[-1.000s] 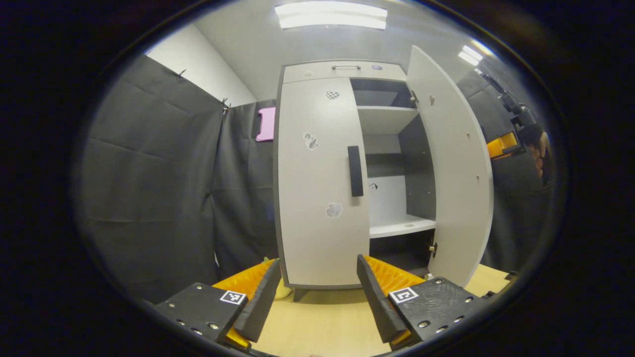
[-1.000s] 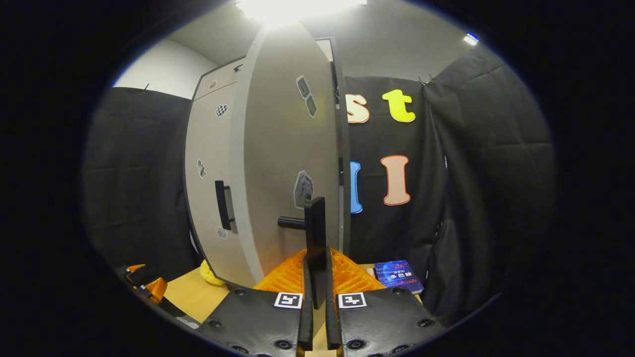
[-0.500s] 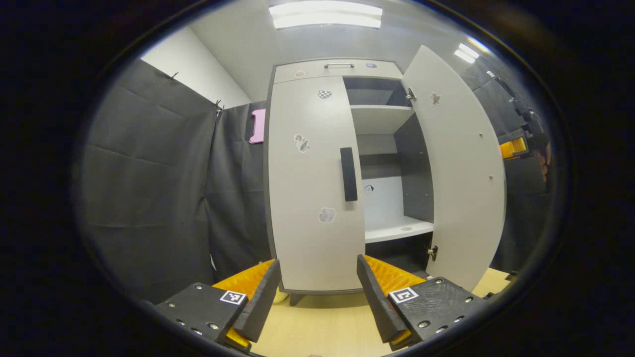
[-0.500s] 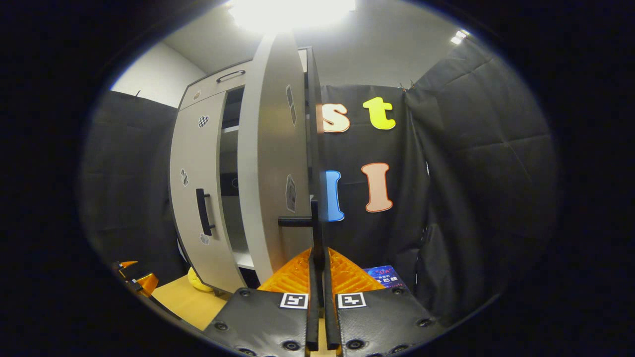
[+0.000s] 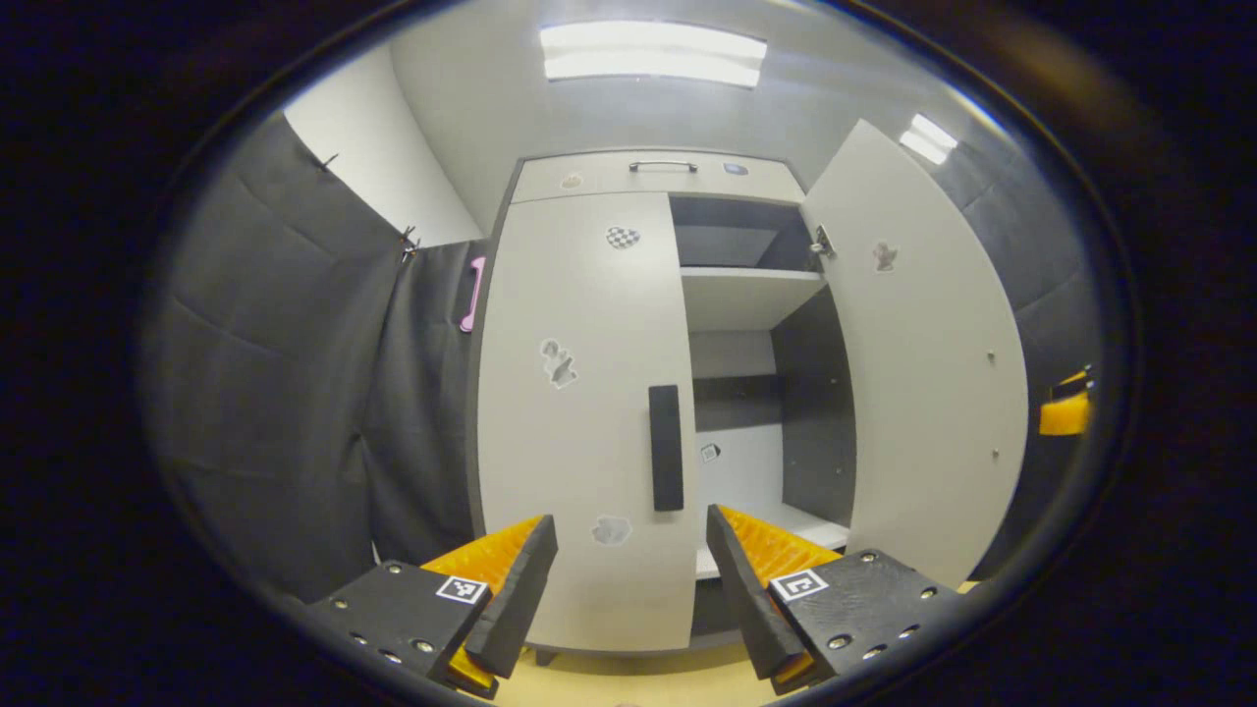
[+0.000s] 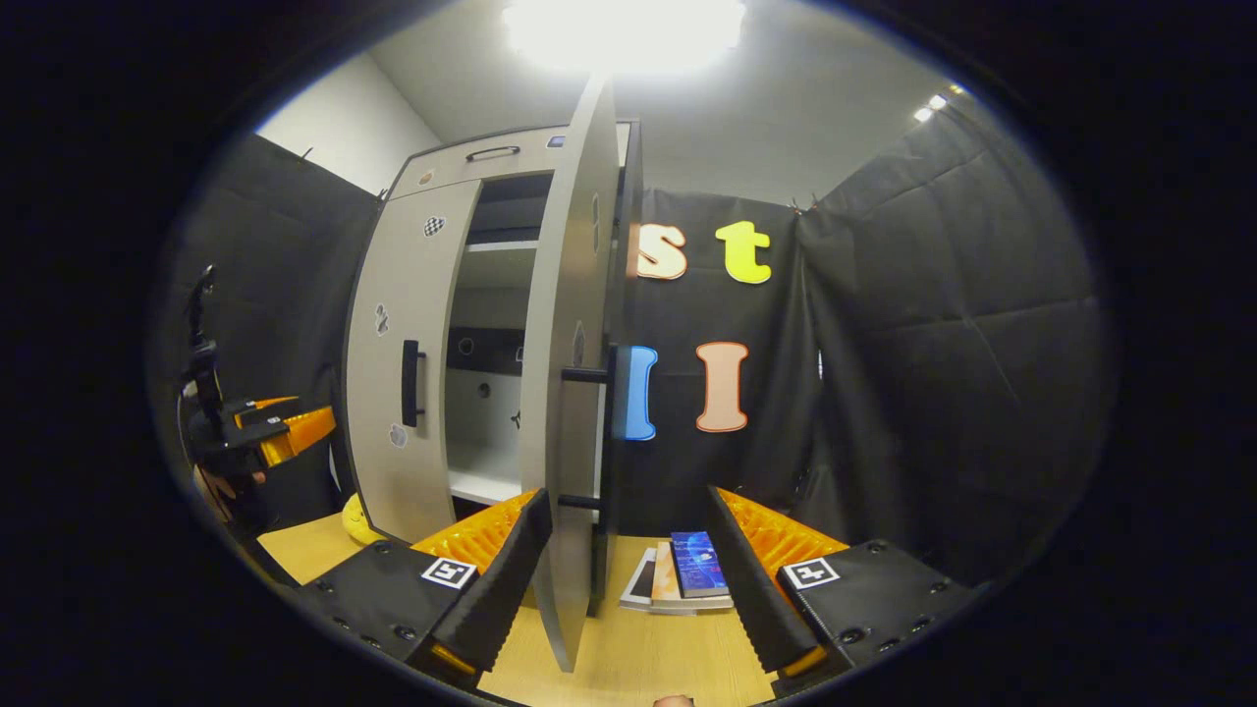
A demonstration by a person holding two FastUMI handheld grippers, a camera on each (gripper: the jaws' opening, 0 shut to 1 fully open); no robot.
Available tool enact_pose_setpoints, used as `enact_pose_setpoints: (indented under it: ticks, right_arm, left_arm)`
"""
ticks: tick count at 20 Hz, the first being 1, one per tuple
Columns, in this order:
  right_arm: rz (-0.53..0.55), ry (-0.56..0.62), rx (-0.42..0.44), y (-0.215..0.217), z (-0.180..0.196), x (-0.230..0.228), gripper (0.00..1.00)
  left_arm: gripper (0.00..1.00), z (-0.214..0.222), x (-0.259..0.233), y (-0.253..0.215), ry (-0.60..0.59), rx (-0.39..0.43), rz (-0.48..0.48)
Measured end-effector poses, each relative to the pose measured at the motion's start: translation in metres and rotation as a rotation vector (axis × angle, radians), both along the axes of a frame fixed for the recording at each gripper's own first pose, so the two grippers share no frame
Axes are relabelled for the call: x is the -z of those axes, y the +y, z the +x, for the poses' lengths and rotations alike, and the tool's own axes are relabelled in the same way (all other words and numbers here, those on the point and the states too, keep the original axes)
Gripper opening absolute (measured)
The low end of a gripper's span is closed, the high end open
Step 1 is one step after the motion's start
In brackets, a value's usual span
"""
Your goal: Open the right door of the double-door shoe cabinet with the right hand, and open the left door with the left hand.
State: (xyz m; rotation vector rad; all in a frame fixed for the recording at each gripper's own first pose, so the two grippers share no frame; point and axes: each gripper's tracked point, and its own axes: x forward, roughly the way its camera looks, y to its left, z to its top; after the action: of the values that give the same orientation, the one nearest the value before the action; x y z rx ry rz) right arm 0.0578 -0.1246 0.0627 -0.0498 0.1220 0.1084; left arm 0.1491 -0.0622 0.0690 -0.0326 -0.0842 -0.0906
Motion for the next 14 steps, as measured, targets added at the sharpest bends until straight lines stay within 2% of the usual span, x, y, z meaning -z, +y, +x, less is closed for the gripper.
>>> enact_pose_setpoints:
  ticks: [6,14]
  right_arm:
    - [0.0,0.029,0.097,-0.048,-0.025,0.015,0.98]
    - [0.01,0.07,0.179,-0.085,-0.049,0.032,0.98]
  left_arm:
    - [0.88,0.077,-0.037,-0.017,-0.053,0.024,0.007]
    - [0.89,0.145,-0.011,-0.04,0.068,0.05,-0.006]
